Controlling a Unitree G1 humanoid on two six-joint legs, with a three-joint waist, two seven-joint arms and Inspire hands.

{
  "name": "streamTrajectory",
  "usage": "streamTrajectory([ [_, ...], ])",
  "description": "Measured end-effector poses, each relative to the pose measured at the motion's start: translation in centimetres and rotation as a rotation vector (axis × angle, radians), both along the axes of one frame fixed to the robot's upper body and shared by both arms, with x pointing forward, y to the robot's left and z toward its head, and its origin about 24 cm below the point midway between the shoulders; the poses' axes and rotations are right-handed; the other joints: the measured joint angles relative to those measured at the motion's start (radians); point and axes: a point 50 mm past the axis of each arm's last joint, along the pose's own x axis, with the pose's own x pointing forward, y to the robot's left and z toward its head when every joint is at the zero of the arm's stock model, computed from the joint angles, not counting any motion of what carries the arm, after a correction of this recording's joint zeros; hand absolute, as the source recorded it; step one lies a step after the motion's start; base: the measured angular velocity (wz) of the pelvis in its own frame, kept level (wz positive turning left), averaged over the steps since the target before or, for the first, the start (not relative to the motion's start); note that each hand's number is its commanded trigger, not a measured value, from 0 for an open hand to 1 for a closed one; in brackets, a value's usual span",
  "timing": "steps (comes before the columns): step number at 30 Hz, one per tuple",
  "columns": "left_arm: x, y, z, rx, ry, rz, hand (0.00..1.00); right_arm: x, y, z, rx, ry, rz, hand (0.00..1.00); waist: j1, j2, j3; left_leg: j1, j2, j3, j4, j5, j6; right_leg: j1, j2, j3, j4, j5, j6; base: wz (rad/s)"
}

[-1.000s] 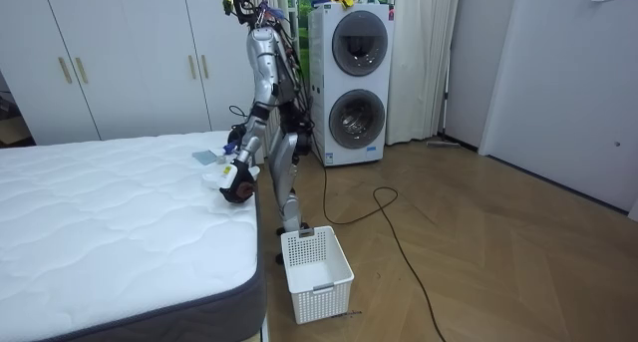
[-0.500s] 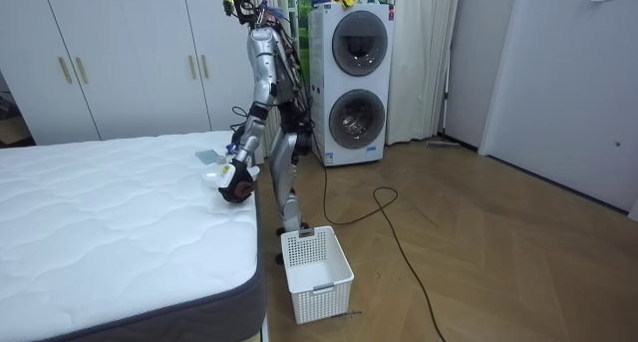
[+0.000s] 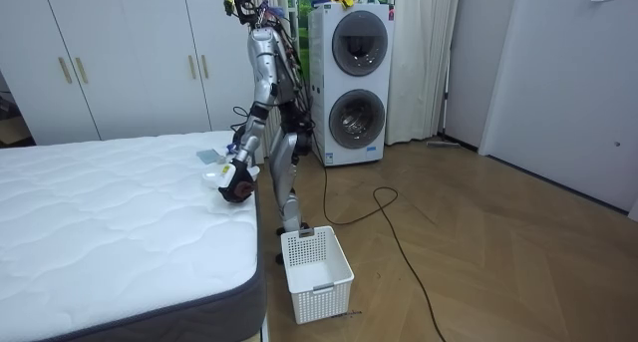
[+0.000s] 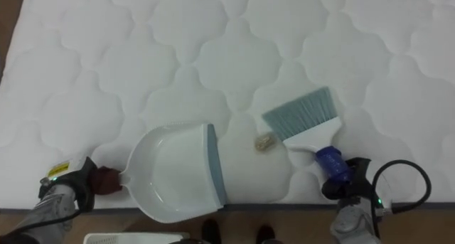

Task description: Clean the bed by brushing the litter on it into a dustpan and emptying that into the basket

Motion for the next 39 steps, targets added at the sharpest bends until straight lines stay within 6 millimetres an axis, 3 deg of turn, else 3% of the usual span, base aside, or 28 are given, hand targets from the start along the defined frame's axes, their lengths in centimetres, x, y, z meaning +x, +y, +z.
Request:
streamTrajectory([
  [18,-0.1,-0.1,-0.1,0.011,0.007,-0.002,1.0,0.2,-0.4,0.0,-0.031,0.024,0.002,1.0,-0.003,-0.001,0.0005,0.018,-0.003,-0.001,-0.004,0.0,0.0,0.015,-0.008,0.002,0.003,-0.001,0.001,0.0],
  [22,0.2,0.0,0.2,0.015,-0.003,-0.004,1.0,0.5,-0.8,0.1,-0.048,0.045,0.008,1.0,0.0,-0.018,0.0024,0.016,-0.005,-0.001,0.001,0.0,0.0,0.008,-0.01,0.002,0.019,-0.006,0.0,0.0],
  [30,1.3,1.0,1.7,0.063,-0.054,-0.04,1.0,0.8,-5.2,2.0,-0.192,0.095,-0.024,1.0,0.009,-0.062,0.0084,-0.023,-0.007,0.003,0.021,-0.001,0.004,-0.035,-0.022,0.002,0.047,-0.01,0.0,0.0],
  [33,2.0,1.3,2.3,0.076,-0.074,-0.049,1.0,0.8,-8.0,3.5,-0.27,0.124,-0.062,1.0,0.014,-0.08,0.0165,-0.04,-0.001,0.006,0.041,-0.004,0.007,-0.048,-0.021,0.001,0.058,-0.009,-0.002,-0.01],
  [39,2.9,1.5,3.2,0.095,-0.1,-0.061,1.0,1.0,-9.9,4.9,-0.359,0.159,-0.076,1.0,0.026,-0.1,0.0224,-0.071,0.007,0.005,0.071,-0.009,0.007,-0.076,-0.015,0.006,0.076,-0.007,-0.006,-0.03],
])
